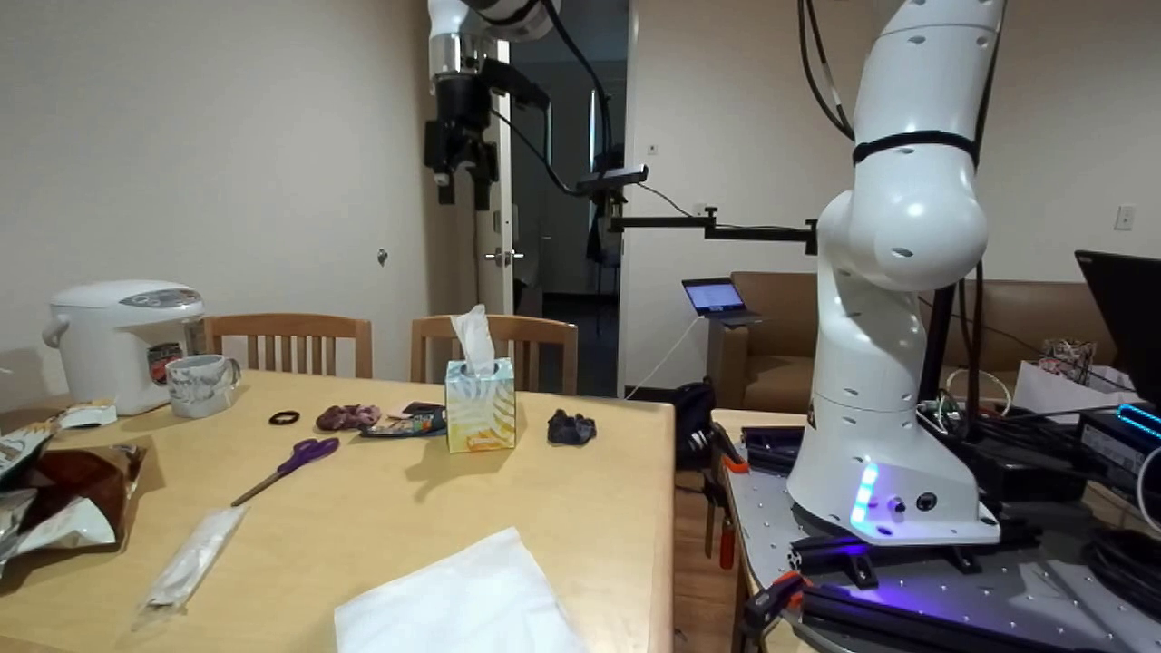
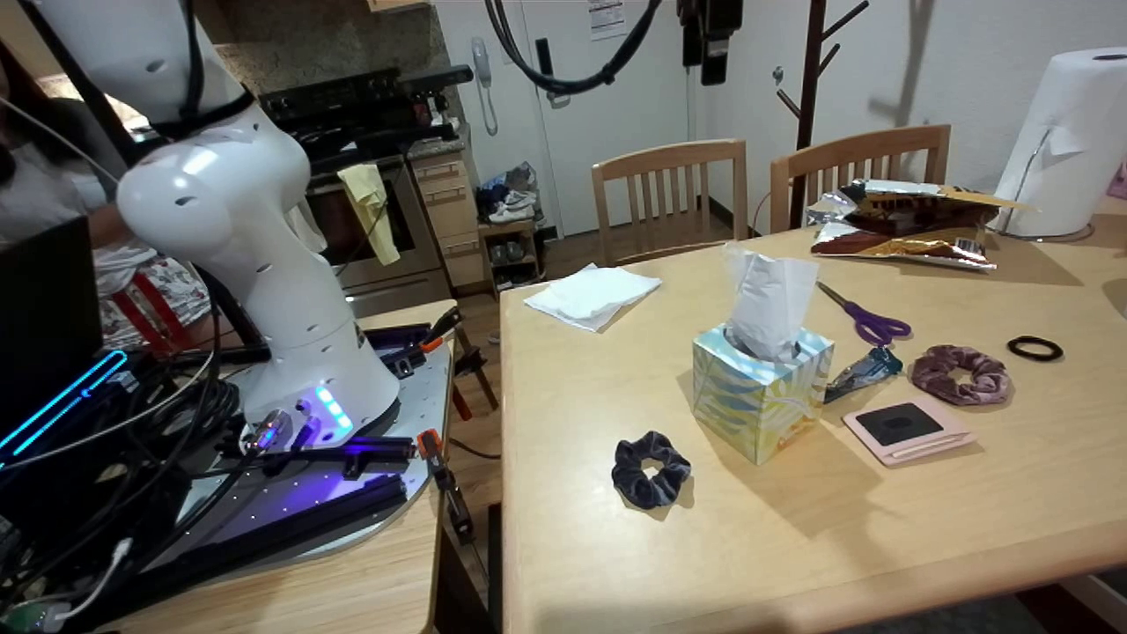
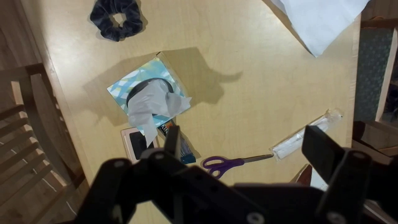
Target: Remove a tissue from the box and put it on the table
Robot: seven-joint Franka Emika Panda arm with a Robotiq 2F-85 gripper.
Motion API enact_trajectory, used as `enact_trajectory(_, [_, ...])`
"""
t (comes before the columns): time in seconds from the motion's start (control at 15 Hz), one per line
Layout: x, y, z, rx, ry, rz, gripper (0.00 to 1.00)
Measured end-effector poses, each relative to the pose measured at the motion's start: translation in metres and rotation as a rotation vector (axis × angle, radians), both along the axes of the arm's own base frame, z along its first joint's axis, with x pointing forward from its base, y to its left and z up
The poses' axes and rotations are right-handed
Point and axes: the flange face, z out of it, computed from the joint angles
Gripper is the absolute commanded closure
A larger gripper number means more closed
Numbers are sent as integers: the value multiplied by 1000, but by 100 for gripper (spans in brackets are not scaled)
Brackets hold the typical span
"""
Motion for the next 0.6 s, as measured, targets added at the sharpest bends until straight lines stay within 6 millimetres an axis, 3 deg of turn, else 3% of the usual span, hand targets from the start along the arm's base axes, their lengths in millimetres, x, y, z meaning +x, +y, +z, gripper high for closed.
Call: enact_trajectory(0.6, [10,-50,-46,-11,20,29,0])
